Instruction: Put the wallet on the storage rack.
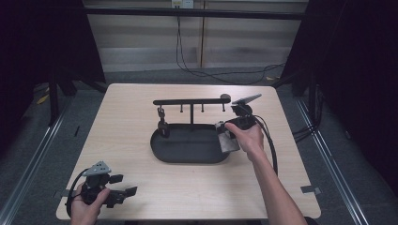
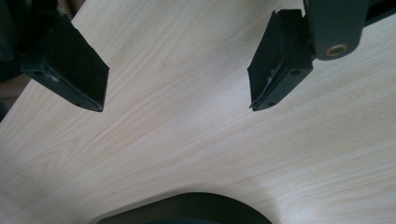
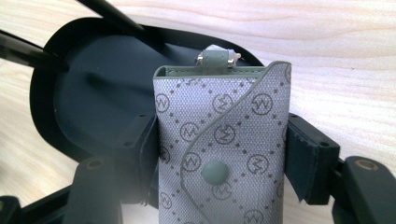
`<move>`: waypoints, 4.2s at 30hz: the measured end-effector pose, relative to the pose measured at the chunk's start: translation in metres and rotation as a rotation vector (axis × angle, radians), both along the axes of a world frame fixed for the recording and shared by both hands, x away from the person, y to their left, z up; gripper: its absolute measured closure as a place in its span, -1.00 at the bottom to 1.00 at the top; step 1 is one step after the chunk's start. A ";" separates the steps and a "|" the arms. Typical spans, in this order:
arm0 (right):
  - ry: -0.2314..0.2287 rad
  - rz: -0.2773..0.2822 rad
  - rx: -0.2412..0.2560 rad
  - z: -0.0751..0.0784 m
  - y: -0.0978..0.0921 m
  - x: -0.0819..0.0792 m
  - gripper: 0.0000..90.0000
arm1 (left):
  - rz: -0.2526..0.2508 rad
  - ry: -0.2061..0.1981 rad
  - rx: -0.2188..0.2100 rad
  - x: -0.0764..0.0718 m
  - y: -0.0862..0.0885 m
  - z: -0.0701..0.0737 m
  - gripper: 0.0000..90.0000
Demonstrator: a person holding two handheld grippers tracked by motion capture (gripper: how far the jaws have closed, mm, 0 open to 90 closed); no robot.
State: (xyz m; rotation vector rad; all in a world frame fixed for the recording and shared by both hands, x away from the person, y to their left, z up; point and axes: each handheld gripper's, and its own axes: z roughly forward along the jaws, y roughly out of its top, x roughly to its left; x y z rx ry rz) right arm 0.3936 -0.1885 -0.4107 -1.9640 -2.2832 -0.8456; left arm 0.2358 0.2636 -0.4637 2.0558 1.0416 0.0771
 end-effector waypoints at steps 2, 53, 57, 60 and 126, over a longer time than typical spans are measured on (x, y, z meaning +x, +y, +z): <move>-0.010 -0.015 0.006 -0.003 -0.001 0.001 -0.24 | -0.001 0.000 0.000 0.000 0.000 0.000 -0.55; 0.034 -0.080 0.078 -0.063 0.027 0.009 -0.25 | -0.001 0.006 0.004 0.001 0.001 -0.001 -0.55; 0.023 -0.066 0.055 -0.067 0.032 0.008 -0.28 | 0.003 0.005 0.003 0.001 0.002 -0.001 -0.55; 0.013 -0.064 0.047 -0.067 0.033 0.007 -0.25 | 0.000 0.006 0.004 0.001 0.002 -0.001 -0.55; -0.356 0.100 -0.050 -0.034 -0.072 -0.146 -0.57 | 0.037 -0.003 -0.026 0.001 0.004 0.000 -0.55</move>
